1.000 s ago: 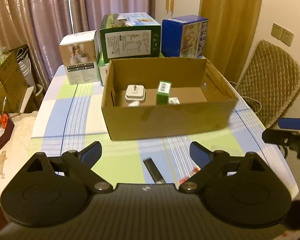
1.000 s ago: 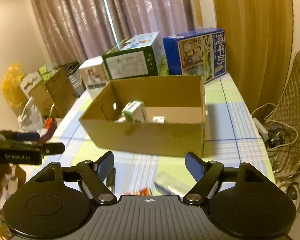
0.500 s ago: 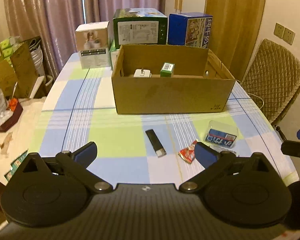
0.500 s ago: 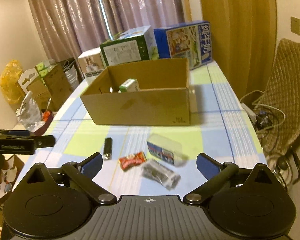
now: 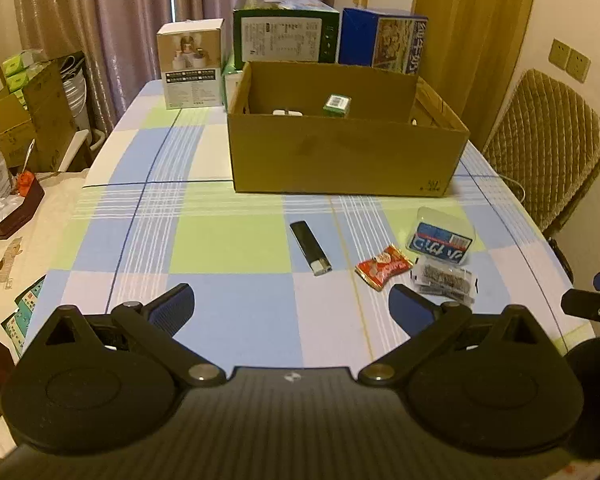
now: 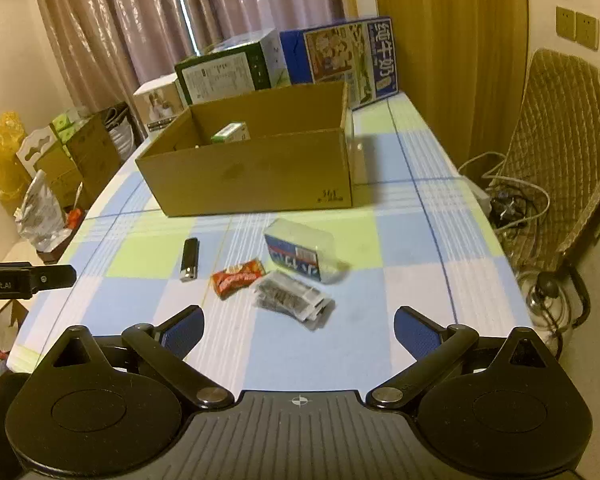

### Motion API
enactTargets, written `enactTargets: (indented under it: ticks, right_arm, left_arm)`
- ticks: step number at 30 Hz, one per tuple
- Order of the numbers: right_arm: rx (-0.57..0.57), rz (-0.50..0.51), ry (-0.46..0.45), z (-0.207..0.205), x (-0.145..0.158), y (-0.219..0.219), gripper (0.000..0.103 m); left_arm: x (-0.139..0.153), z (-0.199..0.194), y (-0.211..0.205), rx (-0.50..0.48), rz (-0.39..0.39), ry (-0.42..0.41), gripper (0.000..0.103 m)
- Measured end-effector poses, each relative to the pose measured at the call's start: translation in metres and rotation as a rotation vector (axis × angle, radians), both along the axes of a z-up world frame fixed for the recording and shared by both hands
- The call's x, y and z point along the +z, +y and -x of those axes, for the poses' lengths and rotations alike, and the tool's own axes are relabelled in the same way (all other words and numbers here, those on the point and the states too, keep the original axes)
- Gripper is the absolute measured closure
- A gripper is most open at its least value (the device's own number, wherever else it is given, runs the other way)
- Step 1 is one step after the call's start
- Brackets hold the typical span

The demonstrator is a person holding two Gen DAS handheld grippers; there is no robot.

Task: Organize objects
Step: 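Move both tools back from the box over the remaining table items, then grasp the clear snack bag with the right tool while the left tool grasps the red candy packet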

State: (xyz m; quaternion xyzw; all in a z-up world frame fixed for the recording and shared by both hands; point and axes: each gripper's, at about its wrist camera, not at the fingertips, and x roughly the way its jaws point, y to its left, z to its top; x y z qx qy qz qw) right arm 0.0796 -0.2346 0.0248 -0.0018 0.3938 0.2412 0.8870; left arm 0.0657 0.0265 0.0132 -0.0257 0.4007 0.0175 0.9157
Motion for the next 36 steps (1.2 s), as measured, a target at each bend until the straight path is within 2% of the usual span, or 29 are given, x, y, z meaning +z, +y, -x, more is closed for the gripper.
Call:
enactTargets:
  ticks: [9, 22, 28, 36]
  right_arm:
    - [0.054, 0.040, -0.029, -0.003, -0.006, 0.005, 0.004]
    - [0.122, 0.072, -0.007, -0.017, -0.023, 0.017, 0.005]
    - [0.183, 0.134, -0.010, -0.028, -0.032, 0.030, 0.015]
    - [0.267, 0.162, 0.002, -0.046, -0.045, 0.043, 0.026]
  left_arm:
    - [-0.012, -0.006, -0.011, -0.043, -0.013, 0.021, 0.001]
    - [-0.035, -0.024, -0.024, -0.135, -0.016, 0.055, 0.001]
    - [-0.048, -0.036, -0.028, -0.175, -0.020, 0.068, 0.001]
    - [-0.066, -0.054, -0.029, -0.202, -0.028, 0.102, 0.002]
